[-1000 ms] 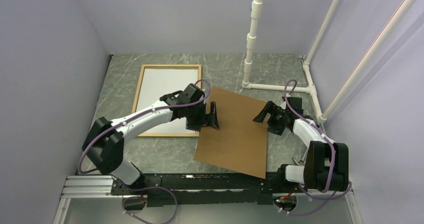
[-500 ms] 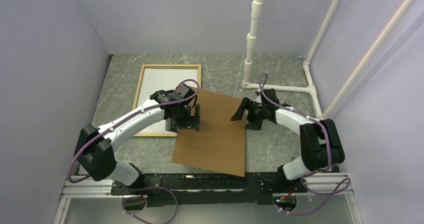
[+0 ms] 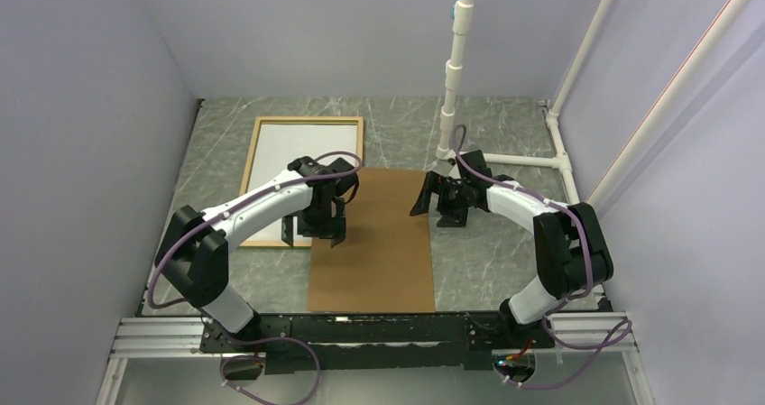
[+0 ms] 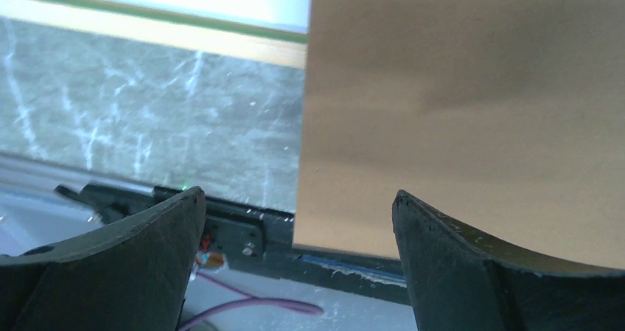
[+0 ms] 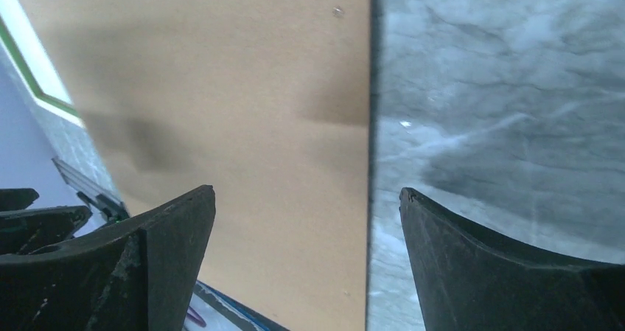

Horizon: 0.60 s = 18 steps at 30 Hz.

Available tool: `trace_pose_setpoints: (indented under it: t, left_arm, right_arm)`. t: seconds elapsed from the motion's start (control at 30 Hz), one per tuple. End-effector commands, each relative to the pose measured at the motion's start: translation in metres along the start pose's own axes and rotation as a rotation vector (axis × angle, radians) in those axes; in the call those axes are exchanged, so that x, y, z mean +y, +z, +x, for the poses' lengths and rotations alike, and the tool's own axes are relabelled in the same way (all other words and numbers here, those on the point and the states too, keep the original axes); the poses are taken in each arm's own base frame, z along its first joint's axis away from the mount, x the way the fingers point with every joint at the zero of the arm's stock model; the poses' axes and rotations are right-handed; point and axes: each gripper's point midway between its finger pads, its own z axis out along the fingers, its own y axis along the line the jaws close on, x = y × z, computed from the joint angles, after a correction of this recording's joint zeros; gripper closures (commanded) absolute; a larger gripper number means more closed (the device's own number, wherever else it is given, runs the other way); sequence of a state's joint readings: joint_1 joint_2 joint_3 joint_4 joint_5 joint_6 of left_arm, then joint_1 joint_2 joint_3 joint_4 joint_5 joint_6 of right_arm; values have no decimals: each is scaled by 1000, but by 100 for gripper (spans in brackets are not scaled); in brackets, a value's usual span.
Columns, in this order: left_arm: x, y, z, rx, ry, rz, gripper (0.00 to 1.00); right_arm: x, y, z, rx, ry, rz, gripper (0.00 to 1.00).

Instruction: Put the photo into the frame

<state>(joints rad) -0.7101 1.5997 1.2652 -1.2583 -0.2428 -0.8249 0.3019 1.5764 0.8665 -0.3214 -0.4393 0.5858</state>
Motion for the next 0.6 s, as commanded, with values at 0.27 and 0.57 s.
trace_pose_setpoints:
  t: [0.27, 0.57]
  left_arm:
    - [-52, 18, -15, -106, -80, 529, 3]
    - [-38, 54, -4, -54, -155, 535, 16]
  right_arm:
    - [-19, -1, 41, 115, 5, -207, 7]
    - [-15, 13, 53, 167, 49, -312, 9]
